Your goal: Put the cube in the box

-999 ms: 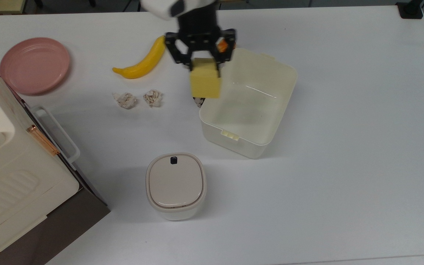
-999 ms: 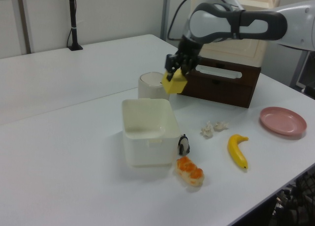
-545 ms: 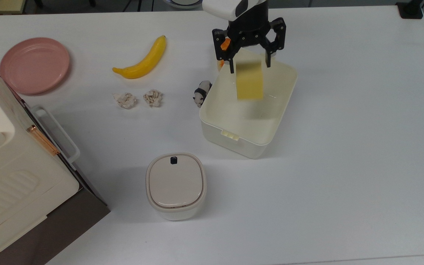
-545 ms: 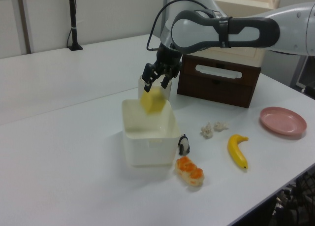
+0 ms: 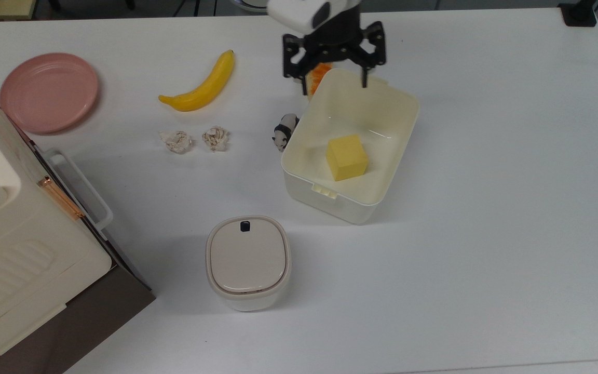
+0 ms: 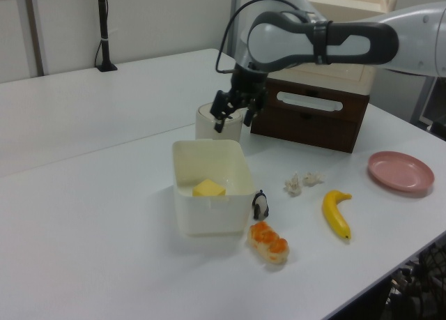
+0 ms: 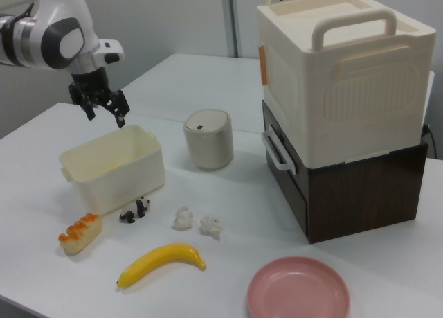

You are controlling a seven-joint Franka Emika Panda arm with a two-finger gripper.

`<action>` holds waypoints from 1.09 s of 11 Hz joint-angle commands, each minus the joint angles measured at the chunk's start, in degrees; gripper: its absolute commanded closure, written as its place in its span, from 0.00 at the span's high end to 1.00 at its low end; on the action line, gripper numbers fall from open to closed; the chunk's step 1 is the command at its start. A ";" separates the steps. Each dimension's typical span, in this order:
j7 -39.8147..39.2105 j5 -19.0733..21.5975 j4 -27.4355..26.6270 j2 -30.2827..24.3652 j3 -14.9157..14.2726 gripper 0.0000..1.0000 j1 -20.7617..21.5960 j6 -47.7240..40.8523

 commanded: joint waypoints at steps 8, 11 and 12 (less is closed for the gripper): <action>-4.82 -3.32 10.16 -6.99 -2.94 1.00 -15.19 -22.34; -6.16 -3.15 9.72 -6.99 -2.85 1.00 -15.27 -22.71; -6.07 -2.97 9.20 -7.33 -2.76 1.00 -15.27 -22.80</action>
